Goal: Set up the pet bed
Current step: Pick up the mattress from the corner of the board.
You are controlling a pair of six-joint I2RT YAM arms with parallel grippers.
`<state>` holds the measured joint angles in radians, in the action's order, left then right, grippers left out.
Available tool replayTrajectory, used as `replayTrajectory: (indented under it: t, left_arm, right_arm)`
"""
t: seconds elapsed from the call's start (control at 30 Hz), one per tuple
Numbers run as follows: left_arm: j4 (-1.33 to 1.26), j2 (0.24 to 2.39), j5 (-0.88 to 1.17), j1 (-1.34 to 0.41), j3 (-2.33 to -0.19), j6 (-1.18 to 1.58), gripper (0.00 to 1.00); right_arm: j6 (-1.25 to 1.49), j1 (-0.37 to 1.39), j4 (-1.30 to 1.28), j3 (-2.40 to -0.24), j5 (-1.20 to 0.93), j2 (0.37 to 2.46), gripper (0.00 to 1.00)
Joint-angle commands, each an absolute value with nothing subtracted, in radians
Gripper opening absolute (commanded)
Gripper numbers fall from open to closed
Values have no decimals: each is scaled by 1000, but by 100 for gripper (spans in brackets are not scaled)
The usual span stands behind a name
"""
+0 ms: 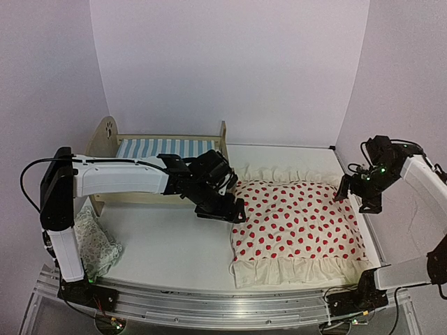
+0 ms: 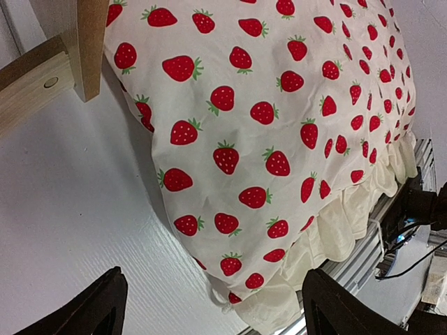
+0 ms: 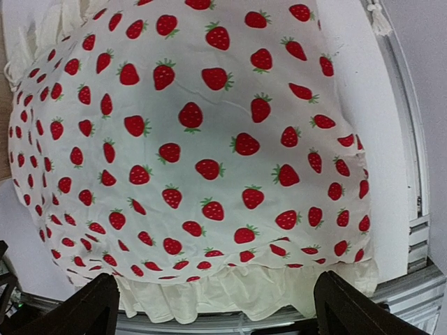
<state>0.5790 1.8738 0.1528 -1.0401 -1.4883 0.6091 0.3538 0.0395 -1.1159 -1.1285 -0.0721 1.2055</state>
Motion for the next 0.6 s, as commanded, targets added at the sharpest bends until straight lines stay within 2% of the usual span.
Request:
replayTrajectory:
  t: [0.0,0.23,0.57]
  left_arm:
    - [541,1917,145,-1045,-1503,626,89]
    - [513,2011,191,-1045,-1522,594,89]
    - [477,2127,271,-1045,-1560,549,87]
  right_arm:
    - [303,36,-1153,-1128,76,1243,98]
    - [313,36,-1154,-1114,184,1344,98]
    - [286,36,-1021,-1004,98,1492,98]
